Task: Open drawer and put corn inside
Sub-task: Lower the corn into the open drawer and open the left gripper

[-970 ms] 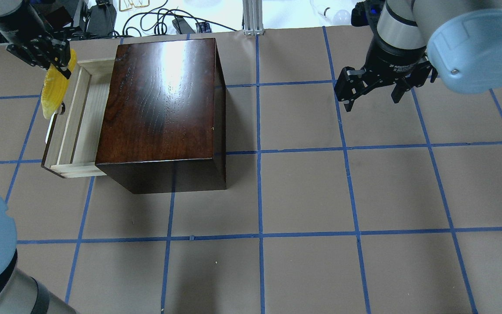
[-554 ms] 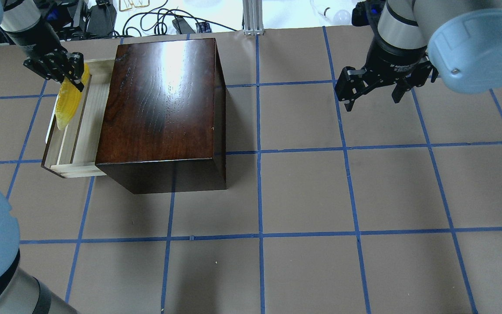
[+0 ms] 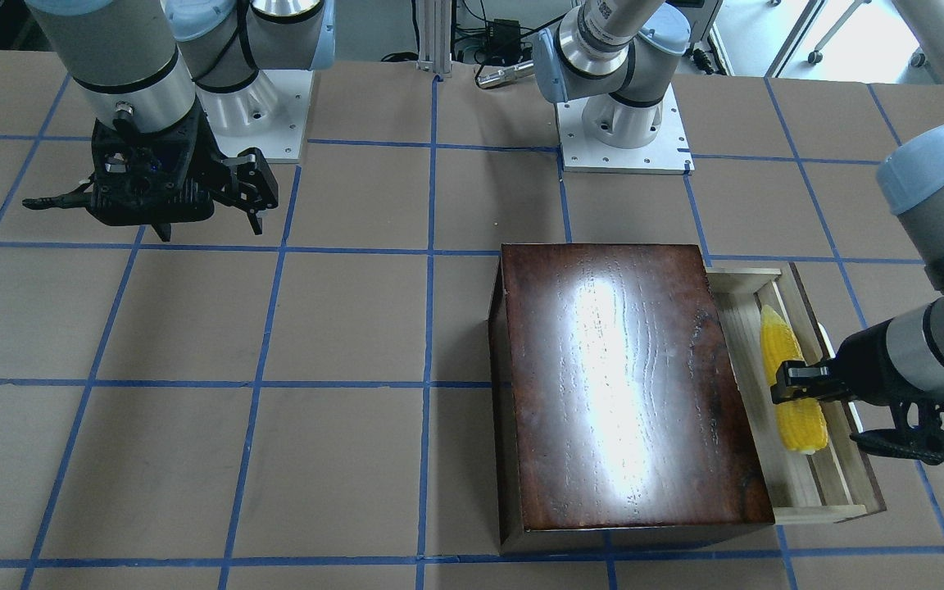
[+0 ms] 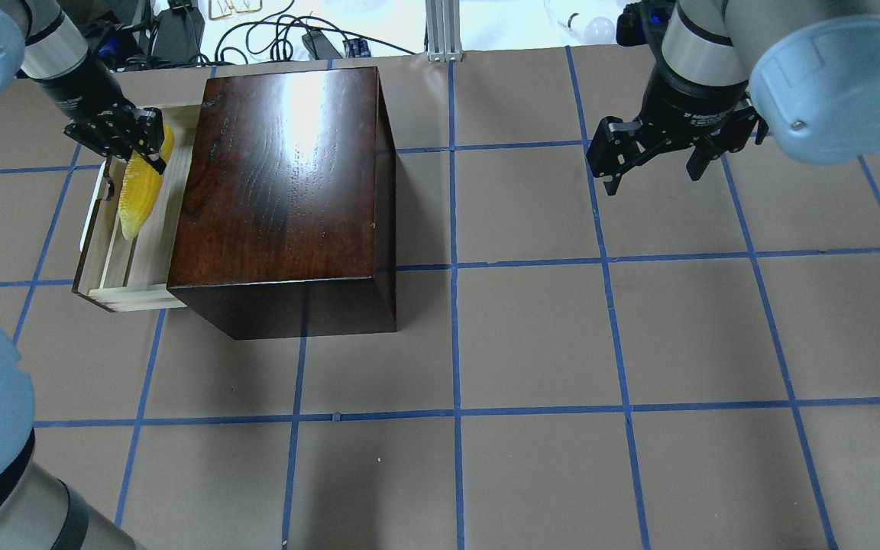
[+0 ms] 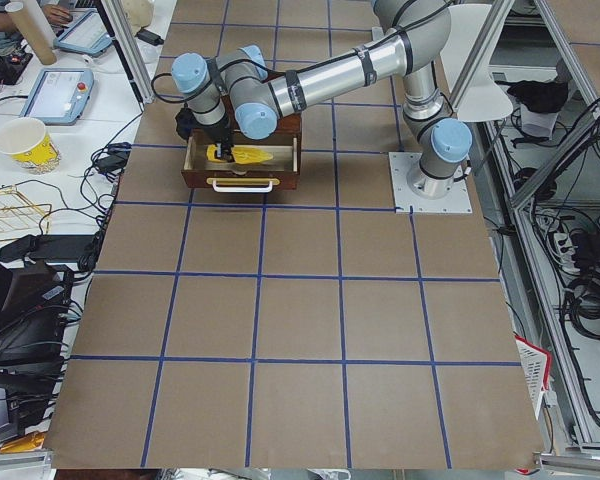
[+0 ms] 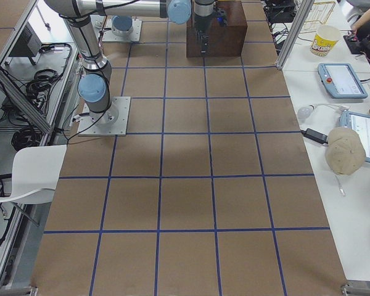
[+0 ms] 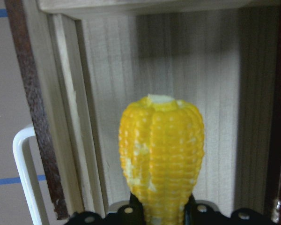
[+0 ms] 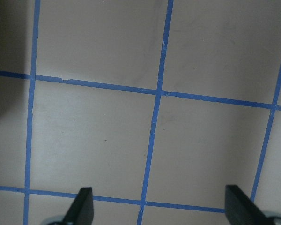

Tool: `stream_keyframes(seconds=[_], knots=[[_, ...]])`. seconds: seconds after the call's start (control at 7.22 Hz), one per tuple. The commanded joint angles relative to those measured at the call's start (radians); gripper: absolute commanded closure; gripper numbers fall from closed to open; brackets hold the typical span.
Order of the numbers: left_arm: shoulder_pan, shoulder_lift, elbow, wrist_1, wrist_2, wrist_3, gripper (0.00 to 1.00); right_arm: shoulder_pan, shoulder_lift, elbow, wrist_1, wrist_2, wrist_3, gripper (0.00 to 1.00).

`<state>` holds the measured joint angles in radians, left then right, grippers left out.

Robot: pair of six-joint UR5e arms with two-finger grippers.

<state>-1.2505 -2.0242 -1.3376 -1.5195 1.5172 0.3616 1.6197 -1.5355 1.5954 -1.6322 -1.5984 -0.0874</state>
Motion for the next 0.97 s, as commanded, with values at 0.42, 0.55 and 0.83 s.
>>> stream_keyframes(seconds=[0.42,0.55,0.83], knots=[[0.002,-0.037,-0.014,0.062,-0.008,-0.009,0.83,0.002,0.0,0.0,0.0,0.0,0.0,0.0],[0.0,-0.037,-0.018,0.062,-0.008,-0.009,0.59,0.002,0.0,0.0,0.0,0.0,0.0,0.0],[-0.001,-0.036,-0.035,0.062,-0.02,-0.01,0.34,0.002,0.0,0.0,0.0,0.0,0.0,0.0]])
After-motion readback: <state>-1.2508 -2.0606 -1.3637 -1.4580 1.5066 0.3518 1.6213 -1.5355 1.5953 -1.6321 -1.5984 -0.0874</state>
